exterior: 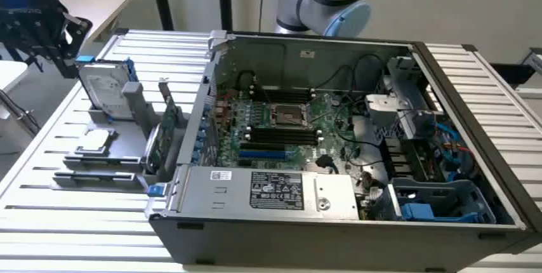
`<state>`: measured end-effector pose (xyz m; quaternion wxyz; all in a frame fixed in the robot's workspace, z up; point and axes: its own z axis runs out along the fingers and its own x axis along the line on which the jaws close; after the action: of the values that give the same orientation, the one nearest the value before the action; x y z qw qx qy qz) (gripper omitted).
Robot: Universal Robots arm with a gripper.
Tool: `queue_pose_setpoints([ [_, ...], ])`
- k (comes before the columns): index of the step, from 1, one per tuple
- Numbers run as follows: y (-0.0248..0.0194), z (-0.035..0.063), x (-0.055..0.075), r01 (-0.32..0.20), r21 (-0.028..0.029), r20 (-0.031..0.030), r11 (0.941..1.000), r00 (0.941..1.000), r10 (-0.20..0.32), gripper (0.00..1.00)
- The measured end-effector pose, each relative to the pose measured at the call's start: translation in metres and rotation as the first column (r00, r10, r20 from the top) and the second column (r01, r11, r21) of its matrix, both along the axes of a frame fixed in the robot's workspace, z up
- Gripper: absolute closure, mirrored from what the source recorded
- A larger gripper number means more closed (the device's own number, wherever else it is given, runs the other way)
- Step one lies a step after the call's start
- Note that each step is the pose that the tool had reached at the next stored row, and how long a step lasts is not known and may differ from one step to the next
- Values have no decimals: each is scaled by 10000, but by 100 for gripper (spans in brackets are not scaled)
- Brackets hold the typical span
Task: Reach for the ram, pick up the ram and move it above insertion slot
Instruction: 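Reach for the ram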
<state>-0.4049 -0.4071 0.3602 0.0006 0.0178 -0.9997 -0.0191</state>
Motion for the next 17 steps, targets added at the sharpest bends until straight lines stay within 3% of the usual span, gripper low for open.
queue_pose_setpoints([
  [10,-4,2,0,-9,-2,3,10000,10000,9,89],
  [13,-87,1,0,-20,-1,6,10000,10000,20,89],
  [17,-249,0,-1,-25,0,6,10000,10000,25,89],
])
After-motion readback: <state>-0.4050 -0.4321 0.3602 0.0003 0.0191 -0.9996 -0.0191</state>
